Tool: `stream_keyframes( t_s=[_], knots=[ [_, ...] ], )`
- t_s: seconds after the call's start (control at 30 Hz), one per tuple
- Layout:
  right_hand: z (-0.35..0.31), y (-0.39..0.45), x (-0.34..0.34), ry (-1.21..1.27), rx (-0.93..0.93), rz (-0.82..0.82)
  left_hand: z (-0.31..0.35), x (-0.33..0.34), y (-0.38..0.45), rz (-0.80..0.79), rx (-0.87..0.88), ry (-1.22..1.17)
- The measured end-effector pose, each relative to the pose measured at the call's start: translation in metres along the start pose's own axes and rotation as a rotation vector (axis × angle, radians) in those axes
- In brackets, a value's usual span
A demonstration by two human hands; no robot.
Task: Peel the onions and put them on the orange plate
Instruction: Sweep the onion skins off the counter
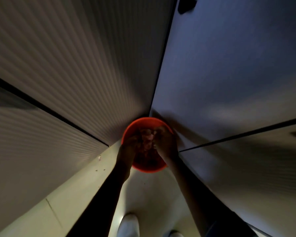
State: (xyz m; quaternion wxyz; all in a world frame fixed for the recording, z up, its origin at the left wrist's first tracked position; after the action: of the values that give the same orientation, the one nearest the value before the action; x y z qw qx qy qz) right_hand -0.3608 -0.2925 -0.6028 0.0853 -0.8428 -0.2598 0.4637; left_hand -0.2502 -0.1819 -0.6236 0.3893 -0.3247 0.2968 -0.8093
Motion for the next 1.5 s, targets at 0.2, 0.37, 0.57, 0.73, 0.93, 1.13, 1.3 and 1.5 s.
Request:
stream_keyframes(
  t_s=[0.2, 0.37, 0.57, 0.73, 0.93, 1.13, 1.3, 1.5],
  knots=[
    [-0.031, -0.014, -0.023, -0.003, -0.068, -0.092, 0.038, 0.025, -0.043, -0.058, 0.103, 0.058],
    [-0.079, -0.045, -0.077, 0.061, -0.126, -0.028, 0.086, 0.054, -0.099, -0.092, 0.139, 0.071],
    [-0.167, -0.115, -0.192, 0.218, -0.203, 0.115, 0.169, 0.102, -0.216, -0.064, 0.201, 0.044],
    [-0.263, -0.188, -0.308, 0.388, -0.261, 0.112, 0.277, 0.141, -0.341, -0.089, 0.382, 0.046],
    [-0.392, -0.245, -0.397, 0.417, -0.481, 0.092, 0.400, 0.127, -0.462, -0.046, 0.593, 0.052],
    [-0.503, -0.255, -0.365, 0.353, -0.631, -0.121, 0.475, 0.012, -0.485, 0.240, 0.682, -0.005],
    [-0.568, -0.222, -0.276, 0.168, -0.704, -0.201, 0.506, -0.108, -0.448, 0.482, 0.737, -0.002],
    [-0.610, -0.151, -0.168, -0.259, -0.670, -0.106, 0.513, -0.159, -0.396, 0.526, 0.777, 0.000]
  ],
)
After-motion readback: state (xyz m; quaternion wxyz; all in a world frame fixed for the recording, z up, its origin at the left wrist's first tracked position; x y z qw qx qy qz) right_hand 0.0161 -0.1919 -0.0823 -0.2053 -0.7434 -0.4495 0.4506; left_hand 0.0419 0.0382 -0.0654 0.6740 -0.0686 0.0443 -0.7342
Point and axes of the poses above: each hand's wrist, its own y-axis towards the middle knuckle, its own x-axis out of the palm, z = x × y, the point moved 5 cm from there along y, towards the middle knuckle, and after that the axes turned 12 degrees about -y, right-handed, at the moved point
